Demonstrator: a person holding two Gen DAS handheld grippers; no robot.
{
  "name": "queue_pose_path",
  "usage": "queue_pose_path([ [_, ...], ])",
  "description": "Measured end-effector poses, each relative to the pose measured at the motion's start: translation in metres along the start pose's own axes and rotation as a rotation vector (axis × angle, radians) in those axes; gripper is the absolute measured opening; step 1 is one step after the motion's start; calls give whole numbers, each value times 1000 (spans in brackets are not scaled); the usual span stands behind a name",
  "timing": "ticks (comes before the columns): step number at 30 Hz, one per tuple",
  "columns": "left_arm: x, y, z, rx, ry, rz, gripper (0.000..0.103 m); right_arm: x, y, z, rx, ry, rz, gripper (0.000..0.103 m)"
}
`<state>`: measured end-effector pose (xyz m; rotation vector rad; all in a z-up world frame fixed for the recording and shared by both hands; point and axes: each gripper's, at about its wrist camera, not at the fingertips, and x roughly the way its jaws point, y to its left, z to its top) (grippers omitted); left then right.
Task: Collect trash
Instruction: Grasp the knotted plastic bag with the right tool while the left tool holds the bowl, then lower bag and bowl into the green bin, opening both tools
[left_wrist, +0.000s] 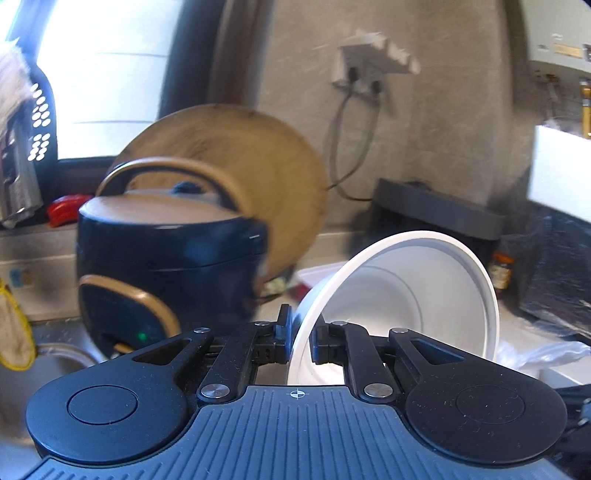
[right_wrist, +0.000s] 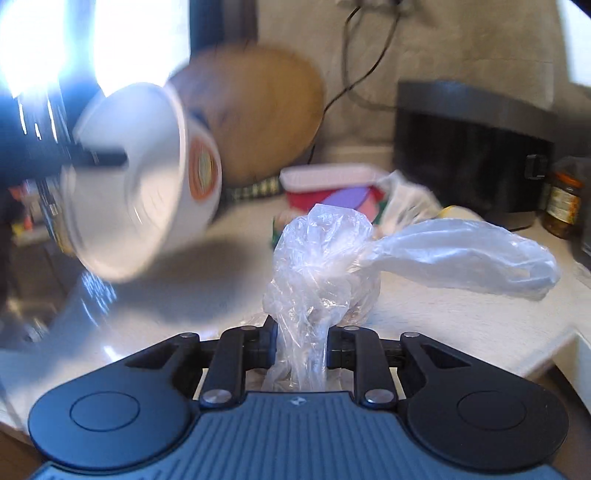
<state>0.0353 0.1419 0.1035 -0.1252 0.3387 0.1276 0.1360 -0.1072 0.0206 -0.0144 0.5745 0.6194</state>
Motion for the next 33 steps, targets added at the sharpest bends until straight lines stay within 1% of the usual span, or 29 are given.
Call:
queue_pose_path([
  [2,-5,-18,1,14,-13,-47,13,-26,-16,-4,29,-36,-14,21],
  [3,-8,-28,0,21,-20,-72,13,-40,-23,-7,34,-51,-38,21],
  [5,-12,-50,-7,29,-20,-131,13,-62,-40,-18,42,-69,-95,21],
  [7,-12,-74,-19,36,-2,-200,13,-82,-59,-32,65,-74,-154,21],
  [10,-10,-115,-44,64,32,-309,13,-107,-85,-62,90,-88,-279,21],
  [12,-7,-143,-62,80,65,-390,13,-120,-101,-83,104,-92,-369,21],
  [15,3,-183,-92,98,134,-506,13,-143,-126,-118,170,-67,-433,21],
  [17,16,-208,-115,113,199,-566,13,-152,-139,-143,193,-38,-482,21],
  [19,35,-231,-144,124,288,-601,13,-159,-152,-168,204,-7,-543,21],
  [21,58,-252,-178,134,399,-614,13,-164,-164,-192,228,23,-590,21],
  [23,84,-271,-220,153,521,-609,13,-166,-176,-217,271,55,-607,21],
  [25,111,-288,-266,168,663,-584,13,-169,-185,-242,324,85,-602,21],
  [27,141,-300,-311,167,799,-540,13,-168,-193,-264,379,112,-601,21],
  [28,156,-304,-332,165,848,-508,13,-165,-199,-273,404,126,-602,21],
  [30,182,-313,-370,180,902,-455,13,-161,-208,-290,446,152,-604,21],
  [31,194,-317,-388,190,928,-434,13,-157,-213,-298,462,165,-601,21],
  [32,210,-322,-409,208,972,-422,13,-154,-217,-305,475,179,-598,21],
  [33,224,-325,-431,217,1027,-418,17,-151,-220,-313,489,194,-598,21],
])
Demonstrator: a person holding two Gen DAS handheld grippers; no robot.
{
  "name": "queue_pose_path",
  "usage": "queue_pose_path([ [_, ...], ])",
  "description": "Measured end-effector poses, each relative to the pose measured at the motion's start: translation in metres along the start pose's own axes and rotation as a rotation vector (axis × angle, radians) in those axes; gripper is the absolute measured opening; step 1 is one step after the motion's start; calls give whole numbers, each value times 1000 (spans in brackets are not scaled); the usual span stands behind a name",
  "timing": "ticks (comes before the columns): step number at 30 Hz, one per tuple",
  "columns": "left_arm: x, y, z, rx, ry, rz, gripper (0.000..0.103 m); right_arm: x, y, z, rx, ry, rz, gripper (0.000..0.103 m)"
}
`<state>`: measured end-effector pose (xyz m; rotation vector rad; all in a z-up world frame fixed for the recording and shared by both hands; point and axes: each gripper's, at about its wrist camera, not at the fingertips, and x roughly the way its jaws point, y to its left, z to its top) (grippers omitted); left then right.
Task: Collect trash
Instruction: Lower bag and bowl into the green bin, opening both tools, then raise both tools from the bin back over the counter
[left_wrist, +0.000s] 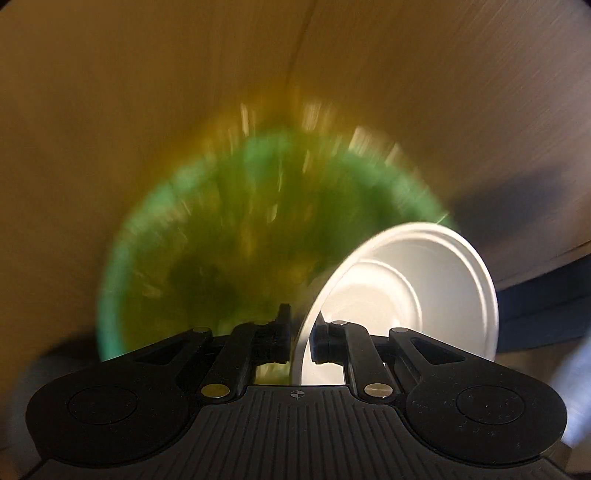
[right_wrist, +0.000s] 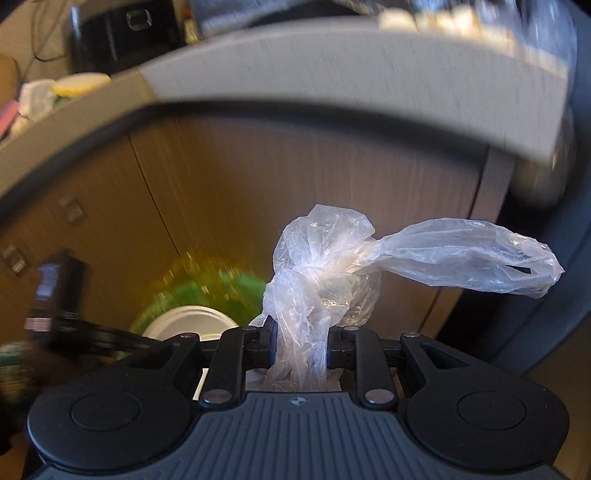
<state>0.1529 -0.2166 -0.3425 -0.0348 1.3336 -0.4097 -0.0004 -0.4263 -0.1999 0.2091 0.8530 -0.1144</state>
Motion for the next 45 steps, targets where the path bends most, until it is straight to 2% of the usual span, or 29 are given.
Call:
queue_pose_path([
  [1,26,7,-1,-14,57,-4,25,6,-3,-5,9,20,-3,21],
  [3,72,18,-7,-45,135,14,27,19,-8,-14,24,64,-4,21],
  [6,101,27,-15,-29,145,34,27,36,-13,-22,27,117,-8,21],
  [9,100,38,-16,-48,133,11,27,52,-13,-21,20,161,-11,21],
  [12,74,49,-11,-90,57,-62,27,63,0,-17,-13,184,1,21],
  [17,-9,76,-22,-114,-96,-184,27,76,35,-9,-48,221,83,21],
  [21,-75,97,-44,-133,-207,-251,27,113,61,-9,-25,361,208,23],
  [23,-91,102,-54,-135,-248,-244,27,139,75,-15,15,446,272,31],
  [24,-98,106,-59,-133,-262,-226,27,152,78,-17,29,481,280,39],
  [27,-109,113,-71,-148,-284,-201,27,166,101,-16,-32,493,212,49],
  [28,-114,118,-75,-163,-296,-207,27,164,104,-14,-57,474,191,57],
  [30,-120,122,-79,-184,-320,-216,27,155,109,-12,-65,433,153,67],
  [35,-144,122,-92,-203,-355,-210,27,134,100,-12,-25,368,59,68],
  [37,-154,112,-92,-166,-379,-228,27,122,101,-14,-31,362,17,68],
  [40,-182,92,-89,-76,-424,-233,27,98,103,-4,-109,343,-39,68],
  [43,-225,75,-79,-35,-463,-246,26,73,125,16,-266,263,-200,68],
  [45,-265,64,-76,17,-526,-266,26,55,144,31,-415,131,-355,69],
])
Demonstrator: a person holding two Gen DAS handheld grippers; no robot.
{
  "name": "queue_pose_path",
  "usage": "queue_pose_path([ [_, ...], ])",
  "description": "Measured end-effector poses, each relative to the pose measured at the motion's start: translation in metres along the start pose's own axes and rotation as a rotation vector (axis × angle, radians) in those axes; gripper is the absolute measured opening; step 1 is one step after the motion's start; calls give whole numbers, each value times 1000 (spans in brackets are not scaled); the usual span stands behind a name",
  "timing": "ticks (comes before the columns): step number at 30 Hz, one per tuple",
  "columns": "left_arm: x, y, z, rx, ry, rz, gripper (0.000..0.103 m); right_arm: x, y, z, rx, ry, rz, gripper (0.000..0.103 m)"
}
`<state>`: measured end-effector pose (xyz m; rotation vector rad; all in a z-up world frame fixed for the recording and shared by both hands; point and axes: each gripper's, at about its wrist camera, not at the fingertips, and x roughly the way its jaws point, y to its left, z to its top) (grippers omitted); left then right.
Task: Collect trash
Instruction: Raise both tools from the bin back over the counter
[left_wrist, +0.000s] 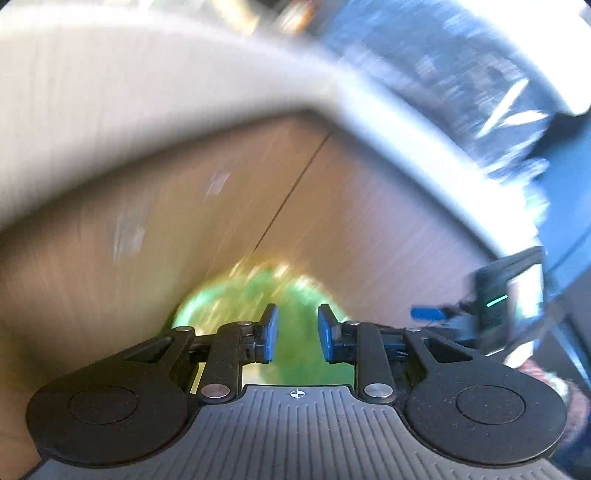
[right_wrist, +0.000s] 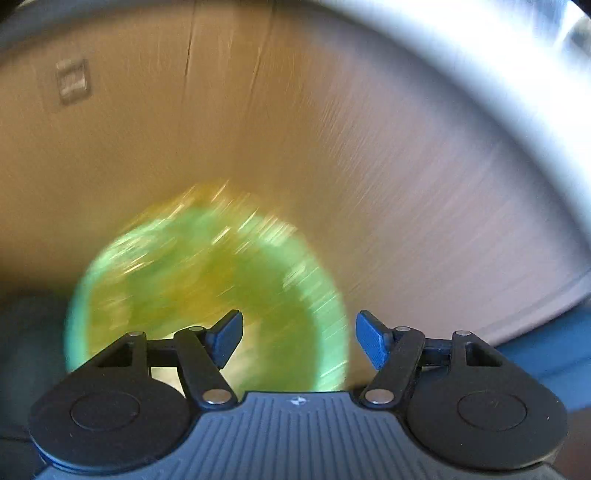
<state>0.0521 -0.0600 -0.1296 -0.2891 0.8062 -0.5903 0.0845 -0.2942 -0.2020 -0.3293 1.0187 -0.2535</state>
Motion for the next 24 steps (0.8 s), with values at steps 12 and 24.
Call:
queue_pose_path([
  [12,-133,-14,42,38,-327,81,26,-56,22,31,-16,-237,164,89],
  [24,-111,-16,27,17,-302,55,21,-95,-38,35,325,-287,791,89],
])
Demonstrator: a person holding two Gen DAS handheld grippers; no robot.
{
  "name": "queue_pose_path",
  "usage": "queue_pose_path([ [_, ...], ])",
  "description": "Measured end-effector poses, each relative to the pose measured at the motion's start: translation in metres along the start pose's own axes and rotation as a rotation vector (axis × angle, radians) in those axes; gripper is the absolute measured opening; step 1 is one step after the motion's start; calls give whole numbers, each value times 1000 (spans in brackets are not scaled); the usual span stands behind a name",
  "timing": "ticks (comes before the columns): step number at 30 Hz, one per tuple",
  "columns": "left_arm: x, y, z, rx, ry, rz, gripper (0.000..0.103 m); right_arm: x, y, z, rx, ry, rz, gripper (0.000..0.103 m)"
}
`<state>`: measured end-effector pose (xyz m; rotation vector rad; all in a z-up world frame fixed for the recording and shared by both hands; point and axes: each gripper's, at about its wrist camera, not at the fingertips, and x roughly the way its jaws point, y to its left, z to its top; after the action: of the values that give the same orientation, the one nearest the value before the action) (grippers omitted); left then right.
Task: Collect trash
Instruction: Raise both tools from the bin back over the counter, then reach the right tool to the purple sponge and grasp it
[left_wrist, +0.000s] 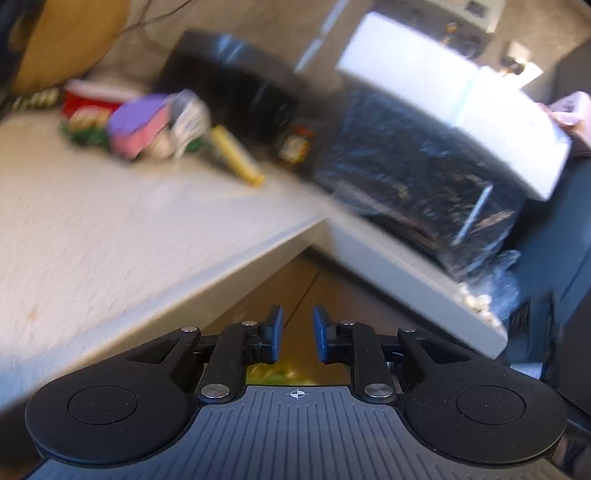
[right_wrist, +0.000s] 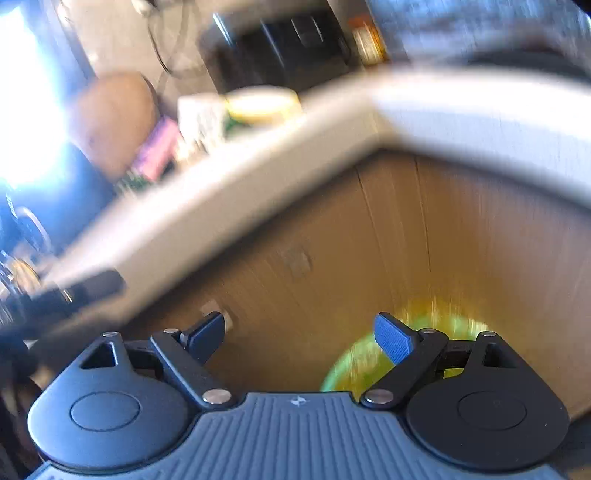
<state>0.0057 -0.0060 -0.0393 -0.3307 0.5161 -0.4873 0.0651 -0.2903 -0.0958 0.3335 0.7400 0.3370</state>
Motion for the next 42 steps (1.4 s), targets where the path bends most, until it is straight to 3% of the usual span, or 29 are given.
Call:
queue_pose_path([
  [4,-19,-27,32,87,-83,-10,22,-39,43,65,-111,-175,-80,89],
  [6,-33,-31,56,106,-139,20,22,-53,60,99,-123,-251,-98,89],
  [10,-61,-26,105,86,-246,156,22,-60,90,146,-175,-380,-163,90],
  [12,-71,-17,128,85,-263,233,22,-54,97,162,-217,-398,-174,90],
  [17,-66,8,176,125,-223,363,22,-22,110,186,-222,-380,-168,91],
  [21,-36,38,188,120,-137,399,22,27,118,186,-260,-261,-130,96],
  [25,-14,89,199,7,-126,393,22,72,124,184,-255,-144,-20,96],
  [28,10,127,222,-76,-127,382,22,100,132,183,-261,-115,32,96],
  [32,66,171,252,-77,-10,602,22,125,142,179,-319,-110,11,96],
  [34,88,200,259,-157,37,660,22,127,139,179,-340,-114,17,96],
  [38,113,239,257,-294,30,672,25,124,122,182,-318,-131,31,96],
  [40,118,240,249,-283,21,673,27,124,116,183,-312,-121,46,96],
  [42,122,233,241,-251,48,610,31,125,116,181,-325,-116,51,96],
])
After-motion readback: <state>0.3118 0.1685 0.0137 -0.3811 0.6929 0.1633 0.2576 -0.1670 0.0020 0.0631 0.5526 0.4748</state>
